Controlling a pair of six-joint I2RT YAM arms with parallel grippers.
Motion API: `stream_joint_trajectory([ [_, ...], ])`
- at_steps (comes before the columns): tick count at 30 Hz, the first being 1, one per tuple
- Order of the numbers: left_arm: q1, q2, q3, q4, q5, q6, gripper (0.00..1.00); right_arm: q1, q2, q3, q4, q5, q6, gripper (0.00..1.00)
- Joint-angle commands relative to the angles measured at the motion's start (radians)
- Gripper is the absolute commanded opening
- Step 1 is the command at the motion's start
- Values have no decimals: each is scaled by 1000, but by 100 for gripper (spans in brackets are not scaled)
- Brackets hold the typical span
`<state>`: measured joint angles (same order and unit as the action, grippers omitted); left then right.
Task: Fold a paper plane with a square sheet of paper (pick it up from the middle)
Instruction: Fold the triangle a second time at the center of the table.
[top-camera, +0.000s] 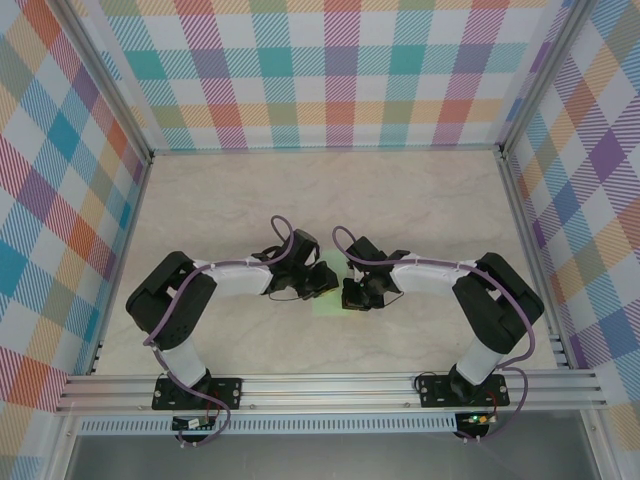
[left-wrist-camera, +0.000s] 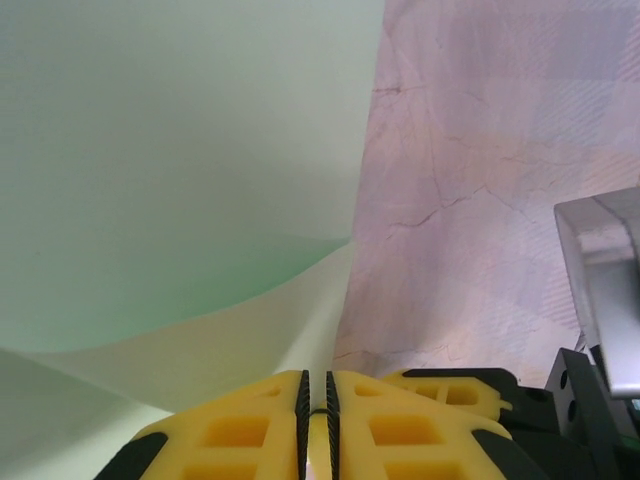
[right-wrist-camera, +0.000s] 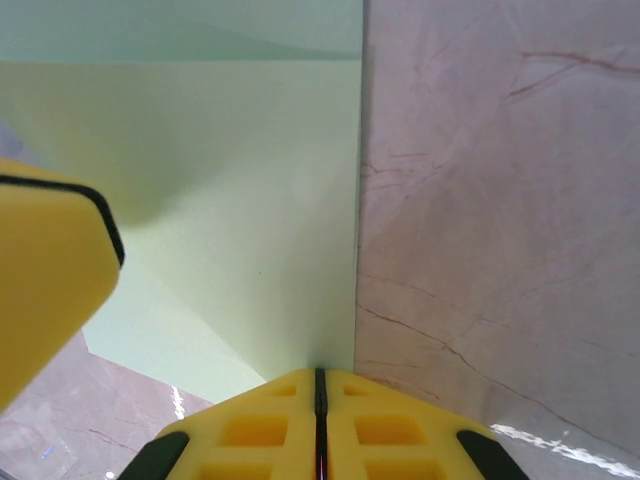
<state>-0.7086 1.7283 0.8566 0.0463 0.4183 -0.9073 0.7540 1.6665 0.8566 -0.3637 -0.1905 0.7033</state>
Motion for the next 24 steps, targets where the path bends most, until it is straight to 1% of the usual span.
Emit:
stream_joint_trajectory([
  [1, 12, -11, -22, 24, 30, -13, 15, 4, 32, -5, -43, 43, 20, 9],
  [13, 11, 55, -16, -17, -14, -6, 10, 4, 11, 4, -31, 37, 34, 9],
  [21, 11, 72, -14, -27, -37, -10, 9, 4, -78, -13, 62, -33, 14, 9],
  [24, 12, 72, -14, -29, -41, -13, 9, 5, -82, -17, 88, -59, 13, 9],
])
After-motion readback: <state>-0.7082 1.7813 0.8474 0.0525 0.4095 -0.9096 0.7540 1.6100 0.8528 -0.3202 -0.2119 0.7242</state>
